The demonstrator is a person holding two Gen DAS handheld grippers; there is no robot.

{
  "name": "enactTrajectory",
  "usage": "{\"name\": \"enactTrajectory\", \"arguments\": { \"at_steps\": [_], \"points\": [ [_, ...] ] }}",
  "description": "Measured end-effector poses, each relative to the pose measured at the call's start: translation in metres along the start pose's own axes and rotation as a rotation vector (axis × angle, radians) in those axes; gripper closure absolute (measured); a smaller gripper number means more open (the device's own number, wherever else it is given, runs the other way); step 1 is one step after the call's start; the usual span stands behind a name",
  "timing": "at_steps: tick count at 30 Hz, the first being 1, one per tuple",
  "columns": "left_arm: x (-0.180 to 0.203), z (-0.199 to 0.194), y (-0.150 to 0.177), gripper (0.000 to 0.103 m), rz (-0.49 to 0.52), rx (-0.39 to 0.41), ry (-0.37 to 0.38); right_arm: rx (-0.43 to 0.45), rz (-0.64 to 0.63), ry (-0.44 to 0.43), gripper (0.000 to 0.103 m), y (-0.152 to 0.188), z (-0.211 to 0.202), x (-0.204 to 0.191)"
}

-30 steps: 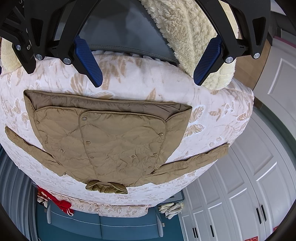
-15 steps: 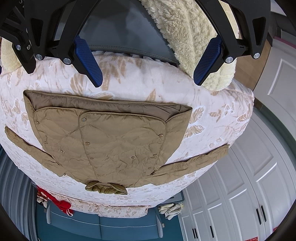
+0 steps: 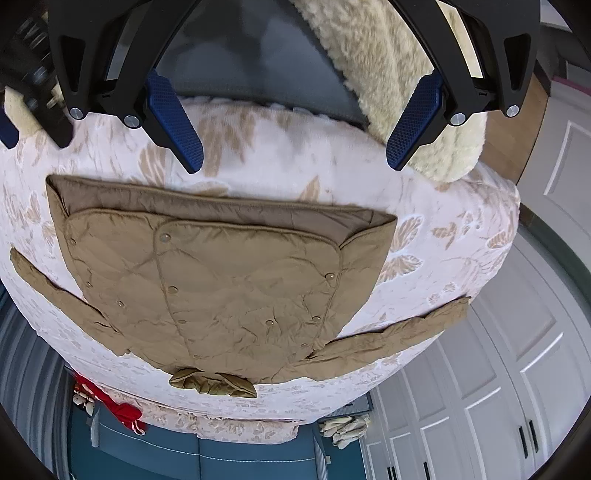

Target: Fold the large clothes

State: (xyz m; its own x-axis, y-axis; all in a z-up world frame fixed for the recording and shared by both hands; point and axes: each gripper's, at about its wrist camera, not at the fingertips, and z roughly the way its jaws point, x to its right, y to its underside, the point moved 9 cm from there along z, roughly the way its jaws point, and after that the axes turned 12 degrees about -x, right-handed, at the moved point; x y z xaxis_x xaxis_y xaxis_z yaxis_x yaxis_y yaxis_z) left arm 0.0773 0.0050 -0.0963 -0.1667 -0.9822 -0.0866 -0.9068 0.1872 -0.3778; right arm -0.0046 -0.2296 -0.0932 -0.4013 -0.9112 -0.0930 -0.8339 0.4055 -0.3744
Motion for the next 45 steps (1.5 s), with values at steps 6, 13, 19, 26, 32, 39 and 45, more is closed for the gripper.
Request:
{"name": "enactTrajectory", "arguments": {
  "at_steps": [6, 13, 19, 26, 32, 39, 45],
  "points": [
    [-0.010, 0.019, -0.036, 0.005, -0.024, 0.002, -0.019, 0.055, 0.123, 0.004, 0.005, -0.065, 0.015, 0.063],
    [-0.017, 0.043, -0.088, 0.005, -0.066, 0.008, -0.005, 0.141, 0.416, -0.075, 0.005, -0.159, 0.049, 0.192],
    [-0.011, 0.067, -0.121, 0.005, -0.073, -0.010, 0.014, 0.176, 0.677, -0.096, 0.005, -0.208, 0.103, 0.310],
    [-0.009, 0.098, -0.144, 0.005, -0.084, -0.048, -0.041, 0.193, 0.826, -0.058, 0.018, -0.237, 0.146, 0.387],
    [-0.007, 0.115, -0.153, 0.005, -0.096, -0.070, -0.055, 0.208, 0.891, -0.054, 0.050, -0.252, 0.174, 0.414],
    [-0.012, 0.128, -0.161, 0.005, -0.106, -0.077, -0.071, 0.281, 0.824, -0.059, 0.100, -0.300, 0.162, 0.402],
    [-0.035, 0.138, -0.172, 0.005, -0.163, -0.072, -0.120, 0.406, 0.482, -0.232, 0.101, -0.384, 0.091, 0.281]
  ]
}}
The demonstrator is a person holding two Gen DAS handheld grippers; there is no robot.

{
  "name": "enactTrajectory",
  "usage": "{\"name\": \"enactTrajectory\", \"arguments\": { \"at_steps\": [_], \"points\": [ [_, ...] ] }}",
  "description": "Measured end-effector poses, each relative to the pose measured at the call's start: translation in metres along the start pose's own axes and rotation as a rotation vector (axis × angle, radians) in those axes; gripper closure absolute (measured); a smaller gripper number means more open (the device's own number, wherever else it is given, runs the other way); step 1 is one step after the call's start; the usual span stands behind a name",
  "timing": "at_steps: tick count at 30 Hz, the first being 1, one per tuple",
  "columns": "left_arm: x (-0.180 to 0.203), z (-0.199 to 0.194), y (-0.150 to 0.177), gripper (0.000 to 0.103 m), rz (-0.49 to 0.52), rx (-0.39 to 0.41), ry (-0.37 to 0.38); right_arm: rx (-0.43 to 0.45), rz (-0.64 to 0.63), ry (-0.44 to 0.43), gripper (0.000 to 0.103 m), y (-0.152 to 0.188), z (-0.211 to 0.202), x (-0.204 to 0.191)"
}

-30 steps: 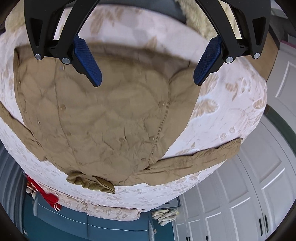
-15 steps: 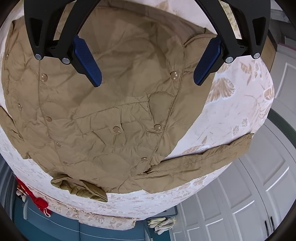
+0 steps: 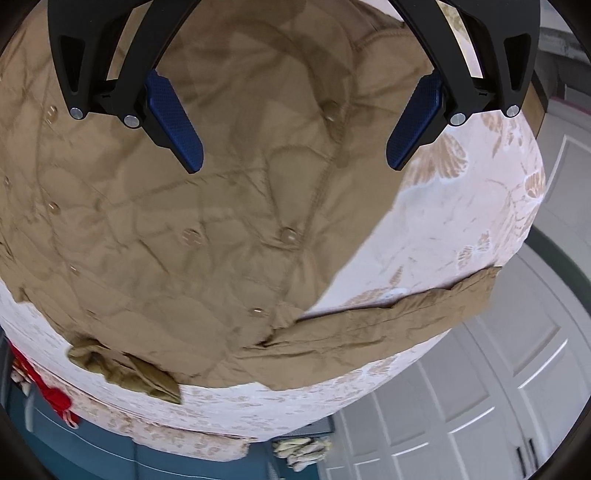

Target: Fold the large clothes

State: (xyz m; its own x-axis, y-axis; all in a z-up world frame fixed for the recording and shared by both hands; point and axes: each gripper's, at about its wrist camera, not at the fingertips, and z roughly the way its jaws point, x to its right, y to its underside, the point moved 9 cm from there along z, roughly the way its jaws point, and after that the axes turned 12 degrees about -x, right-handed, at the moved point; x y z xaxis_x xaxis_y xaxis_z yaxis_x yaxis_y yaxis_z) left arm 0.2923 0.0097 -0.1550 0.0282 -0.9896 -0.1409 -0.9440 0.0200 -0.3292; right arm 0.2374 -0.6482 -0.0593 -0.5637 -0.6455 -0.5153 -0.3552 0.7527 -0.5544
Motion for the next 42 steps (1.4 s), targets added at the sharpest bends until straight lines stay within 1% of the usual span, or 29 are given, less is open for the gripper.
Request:
{"name": "enactTrajectory", "arguments": {
  "at_steps": [2, 3, 4, 7, 8, 9, 10, 12, 14, 15, 17, 18, 20, 21, 22, 23, 24, 26, 28, 29, 31, 32, 33, 36, 37, 39, 40, 41, 42],
  "points": [
    [-0.007, 0.003, -0.004, 0.005, -0.021, 0.003, -0.020, -0.025, -0.119, -0.075, 0.101, 0.007, 0.000, -0.062],
    [-0.012, 0.004, -0.006, 0.005, -0.032, 0.006, -0.031, -0.045, -0.197, -0.126, 0.101, 0.018, 0.001, -0.105],
    [-0.015, 0.005, -0.007, 0.005, -0.039, 0.008, -0.036, -0.067, -0.254, -0.171, 0.101, 0.030, 0.003, -0.138],
    [-0.027, 0.008, -0.009, 0.005, -0.064, 0.005, -0.051, -0.165, -0.406, -0.288, 0.101, 0.080, 0.017, -0.230],
    [-0.032, 0.010, -0.009, 0.005, -0.072, 0.002, -0.053, -0.193, -0.437, -0.311, 0.101, 0.095, 0.021, -0.249],
    [-0.036, 0.011, -0.009, 0.005, -0.079, -0.001, -0.055, -0.246, -0.496, -0.344, 0.101, 0.124, 0.030, -0.279],
    [-0.042, 0.013, -0.009, 0.005, -0.086, -0.004, -0.057, -0.274, -0.532, -0.357, 0.101, 0.143, 0.035, -0.296],
    [-0.048, 0.015, -0.008, 0.005, -0.094, -0.009, -0.061, -0.355, -0.617, -0.378, 0.101, 0.195, 0.051, -0.330],
    [-0.054, 0.018, -0.007, 0.005, -0.106, -0.018, -0.056, -0.444, -0.658, -0.397, 0.101, 0.242, 0.064, -0.348],
    [-0.057, 0.020, -0.008, 0.005, -0.112, -0.019, -0.052, -0.501, -0.677, -0.402, 0.098, 0.268, 0.073, -0.353],
    [-0.061, 0.022, -0.010, 0.005, -0.113, -0.020, -0.052, -0.572, -0.720, -0.374, 0.090, 0.304, 0.092, -0.352],
    [-0.062, 0.022, -0.011, 0.005, -0.111, -0.018, -0.052, -0.594, -0.750, -0.354, 0.079, 0.319, 0.096, -0.352],
    [-0.062, 0.022, -0.017, 0.005, -0.108, -0.012, -0.050, -0.595, -0.787, -0.348, 0.067, 0.333, 0.093, -0.351],
    [-0.062, 0.021, -0.021, 0.005, -0.107, -0.009, -0.039, -0.584, -0.793, -0.355, 0.058, 0.335, 0.085, -0.348],
    [-0.059, 0.021, -0.025, 0.005, -0.109, -0.008, -0.016, -0.573, -0.784, -0.360, 0.051, 0.337, 0.076, -0.345],
    [-0.057, 0.020, -0.028, 0.005, -0.113, -0.008, 0.006, -0.558, -0.759, -0.369, 0.049, 0.330, 0.067, -0.338],
    [-0.052, 0.020, -0.034, 0.005, -0.121, -0.013, 0.051, -0.549, -0.738, -0.373, 0.048, 0.327, 0.063, -0.328],
    [-0.037, 0.019, -0.047, 0.005, -0.143, -0.027, 0.163, -0.515, -0.666, -0.349, 0.047, 0.311, 0.058, -0.299],
    [-0.019, 0.020, -0.059, 0.005, -0.165, -0.050, 0.286, -0.478, -0.540, -0.294, 0.046, 0.277, 0.056, -0.256],
    [-0.003, 0.023, -0.068, 0.005, -0.180, -0.078, 0.370, -0.473, -0.474, -0.278, 0.046, 0.266, 0.060, -0.238],
    [0.020, 0.030, -0.079, 0.005, -0.197, -0.115, 0.452, -0.463, -0.306, -0.236, 0.045, 0.236, 0.068, -0.190],
    [0.030, 0.033, -0.082, 0.005, -0.201, -0.125, 0.467, -0.456, -0.247, -0.224, 0.045, 0.226, 0.072, -0.174],
    [0.039, 0.036, -0.086, 0.006, -0.201, -0.132, 0.483, -0.440, -0.155, -0.205, 0.045, 0.210, 0.079, -0.149],
    [0.061, 0.045, -0.099, 0.009, -0.222, -0.147, 0.507, -0.431, -0.016, -0.184, 0.045, 0.189, 0.099, -0.113],
    [0.062, 0.047, -0.101, 0.016, -0.229, -0.147, 0.500, -0.433, 0.032, -0.194, 0.045, 0.182, 0.108, -0.105],
    [0.070, 0.050, -0.108, 0.048, -0.221, -0.144, 0.494, -0.437, 0.109, -0.228, 0.047, 0.175, 0.123, -0.095],
    [0.074, 0.051, -0.112, 0.056, -0.212, -0.142, 0.490, -0.436, 0.146, -0.249, 0.053, 0.170, 0.132, -0.093],
    [0.077, 0.051, -0.118, 0.073, -0.197, -0.134, 0.477, -0.439, 0.165, -0.259, 0.059, 0.166, 0.140, -0.094],
    [0.078, 0.049, -0.123, 0.091, -0.185, -0.121, 0.459, -0.445, 0.176, -0.271, 0.076, 0.162, 0.148, -0.097]
  ]
}}
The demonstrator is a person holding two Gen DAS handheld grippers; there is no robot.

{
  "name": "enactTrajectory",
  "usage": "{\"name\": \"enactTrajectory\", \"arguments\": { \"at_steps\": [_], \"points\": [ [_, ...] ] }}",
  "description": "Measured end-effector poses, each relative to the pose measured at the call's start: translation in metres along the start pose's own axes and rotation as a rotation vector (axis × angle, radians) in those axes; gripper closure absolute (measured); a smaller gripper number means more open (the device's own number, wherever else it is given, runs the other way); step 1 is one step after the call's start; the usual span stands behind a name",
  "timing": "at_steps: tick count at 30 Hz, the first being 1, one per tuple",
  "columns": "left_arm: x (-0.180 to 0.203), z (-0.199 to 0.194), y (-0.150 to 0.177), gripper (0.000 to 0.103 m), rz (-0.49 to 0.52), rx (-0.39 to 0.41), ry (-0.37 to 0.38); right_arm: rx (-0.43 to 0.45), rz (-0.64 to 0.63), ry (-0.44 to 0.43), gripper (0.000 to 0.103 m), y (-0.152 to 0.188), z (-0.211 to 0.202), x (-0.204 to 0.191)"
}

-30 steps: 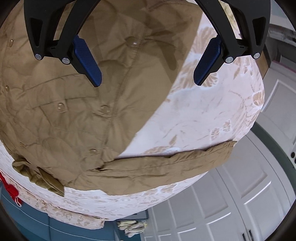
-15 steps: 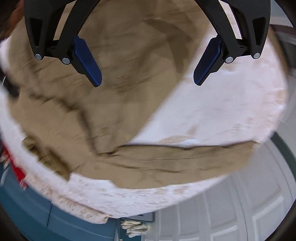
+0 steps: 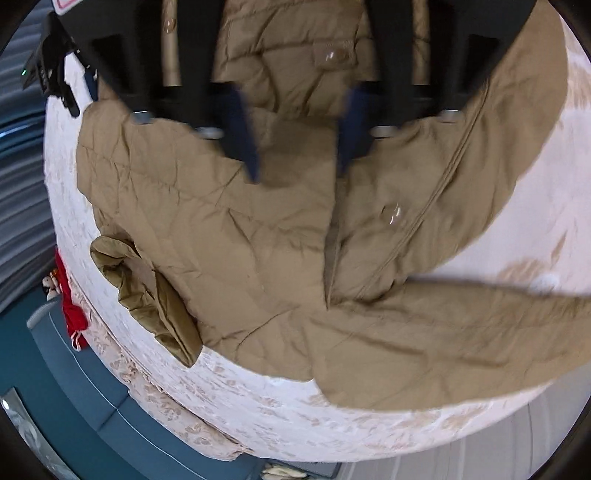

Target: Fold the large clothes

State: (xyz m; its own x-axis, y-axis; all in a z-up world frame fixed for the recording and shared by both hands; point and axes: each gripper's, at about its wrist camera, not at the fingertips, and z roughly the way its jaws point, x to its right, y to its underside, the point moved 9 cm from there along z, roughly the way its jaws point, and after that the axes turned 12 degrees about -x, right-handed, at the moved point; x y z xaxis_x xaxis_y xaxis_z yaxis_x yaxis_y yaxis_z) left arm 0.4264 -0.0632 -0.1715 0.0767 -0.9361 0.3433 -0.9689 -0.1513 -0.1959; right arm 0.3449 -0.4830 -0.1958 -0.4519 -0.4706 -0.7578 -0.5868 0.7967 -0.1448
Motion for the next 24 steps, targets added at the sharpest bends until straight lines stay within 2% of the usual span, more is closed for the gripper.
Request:
{"name": "enactTrajectory", "arguments": {
  "at_steps": [1, 3, 4, 6, 7, 8, 10, 12, 14, 18, 20, 21, 22, 24],
  "points": [
    [0.001, -0.002, -0.004, 0.097, 0.017, 0.012, -0.012, -0.004, 0.002, -0.004, 0.097, -0.005, 0.004, 0.000],
    [0.007, -0.012, -0.016, 0.101, 0.046, 0.056, -0.015, 0.024, -0.017, -0.030, 0.100, -0.018, 0.004, -0.013],
    [0.010, -0.018, -0.020, 0.101, 0.060, 0.081, -0.012, 0.055, -0.044, -0.050, 0.100, -0.021, -0.002, -0.023],
    [0.013, -0.028, -0.025, 0.101, 0.093, 0.139, -0.053, 0.112, -0.122, -0.052, 0.101, -0.024, -0.019, -0.041],
    [0.013, -0.027, -0.024, 0.101, 0.113, 0.155, -0.078, 0.136, -0.173, -0.009, 0.101, -0.023, -0.020, -0.044],
    [0.012, -0.019, -0.022, 0.101, 0.136, 0.151, -0.118, 0.117, -0.201, 0.061, 0.101, -0.021, -0.009, -0.039],
    [0.004, 0.003, -0.016, 0.101, 0.150, 0.123, -0.177, 0.024, -0.202, 0.195, 0.101, -0.013, 0.025, -0.010],
    [-0.003, 0.024, -0.009, 0.099, 0.156, 0.103, -0.201, -0.005, -0.191, 0.207, 0.101, -0.008, 0.033, 0.003],
    [-0.004, 0.026, -0.005, 0.098, 0.184, 0.143, -0.234, -0.004, -0.198, 0.243, 0.100, -0.008, 0.035, -0.001],
    [-0.003, 0.032, -0.005, 0.097, 0.210, 0.168, -0.288, 0.005, -0.274, 0.405, 0.094, 0.000, 0.026, -0.010],
    [-0.003, 0.033, -0.004, 0.096, 0.225, 0.187, -0.308, 0.052, -0.323, 0.522, 0.094, 0.008, 0.008, -0.017],
    [-0.003, 0.034, -0.004, 0.096, 0.229, 0.193, -0.314, 0.098, -0.361, 0.553, 0.094, 0.012, -0.002, -0.027],
    [-0.003, 0.033, -0.002, 0.096, 0.232, 0.201, -0.320, 0.118, -0.399, 0.529, 0.094, 0.021, -0.010, -0.037],
    [-0.002, 0.033, 0.000, 0.096, 0.239, 0.218, -0.335, 0.097, -0.458, 0.467, 0.094, 0.035, -0.007, -0.061]
  ]
}}
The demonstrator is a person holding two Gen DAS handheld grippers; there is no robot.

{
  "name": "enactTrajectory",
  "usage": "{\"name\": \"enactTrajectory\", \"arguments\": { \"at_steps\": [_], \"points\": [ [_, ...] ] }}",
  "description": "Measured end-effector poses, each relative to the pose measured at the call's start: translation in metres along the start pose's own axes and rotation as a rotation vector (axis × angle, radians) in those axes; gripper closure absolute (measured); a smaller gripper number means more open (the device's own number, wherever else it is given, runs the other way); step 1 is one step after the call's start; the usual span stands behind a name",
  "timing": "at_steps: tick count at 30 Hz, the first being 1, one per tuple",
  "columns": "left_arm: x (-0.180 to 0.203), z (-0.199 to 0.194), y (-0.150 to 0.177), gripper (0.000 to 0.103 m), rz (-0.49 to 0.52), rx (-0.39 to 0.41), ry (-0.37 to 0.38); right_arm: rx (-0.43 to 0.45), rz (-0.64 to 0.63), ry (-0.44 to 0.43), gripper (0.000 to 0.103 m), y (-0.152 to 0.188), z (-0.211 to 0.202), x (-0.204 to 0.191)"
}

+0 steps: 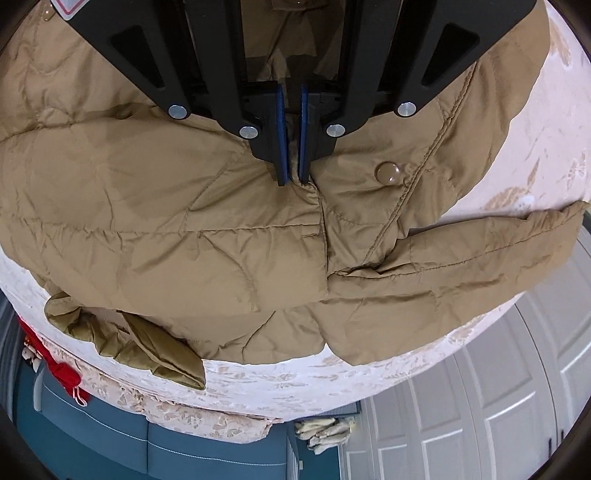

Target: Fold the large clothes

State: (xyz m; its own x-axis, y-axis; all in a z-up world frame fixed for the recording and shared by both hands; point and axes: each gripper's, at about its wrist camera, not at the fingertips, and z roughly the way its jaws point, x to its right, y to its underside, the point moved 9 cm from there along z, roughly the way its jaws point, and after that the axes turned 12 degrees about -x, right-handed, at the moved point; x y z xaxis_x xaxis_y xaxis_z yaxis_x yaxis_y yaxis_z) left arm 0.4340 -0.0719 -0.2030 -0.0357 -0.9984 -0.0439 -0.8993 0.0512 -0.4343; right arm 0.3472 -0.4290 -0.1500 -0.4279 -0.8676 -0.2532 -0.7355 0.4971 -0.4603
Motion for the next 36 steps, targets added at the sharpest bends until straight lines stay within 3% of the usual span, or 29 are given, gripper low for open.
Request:
{"name": "enactTrajectory", "arguments": {
  "at_steps": [2, 7, 14, 26, 29, 31, 34, 36],
  "points": [
    [0.001, -0.001, 0.001, 0.096, 0.007, 0.011, -0.017, -0.012, -0.101, -0.069, 0.094, 0.006, 0.000, -0.044],
    [0.001, -0.001, 0.004, 0.096, 0.007, 0.029, -0.021, -0.064, -0.297, -0.085, 0.095, 0.032, 0.037, -0.122],
    [0.003, -0.001, 0.006, 0.095, 0.005, 0.054, -0.014, -0.109, -0.285, -0.060, 0.097, 0.058, 0.072, -0.122],
    [0.006, -0.001, 0.006, 0.095, 0.023, 0.086, -0.064, -0.037, -0.322, -0.013, 0.098, 0.067, 0.081, -0.123],
    [0.004, -0.003, 0.005, 0.094, 0.010, 0.084, -0.038, -0.027, -0.323, -0.012, 0.098, 0.067, 0.081, -0.122],
    [-0.007, -0.011, 0.003, 0.090, -0.046, 0.068, 0.078, -0.030, -0.317, -0.021, 0.098, 0.066, 0.082, -0.121],
    [-0.039, -0.031, 0.006, 0.068, -0.176, 0.026, 0.294, -0.034, -0.309, -0.031, 0.098, 0.065, 0.081, -0.120],
    [-0.088, -0.053, 0.007, 0.037, -0.297, 0.041, 0.348, -0.032, -0.314, -0.023, 0.098, 0.065, 0.082, -0.120]
  ]
}}
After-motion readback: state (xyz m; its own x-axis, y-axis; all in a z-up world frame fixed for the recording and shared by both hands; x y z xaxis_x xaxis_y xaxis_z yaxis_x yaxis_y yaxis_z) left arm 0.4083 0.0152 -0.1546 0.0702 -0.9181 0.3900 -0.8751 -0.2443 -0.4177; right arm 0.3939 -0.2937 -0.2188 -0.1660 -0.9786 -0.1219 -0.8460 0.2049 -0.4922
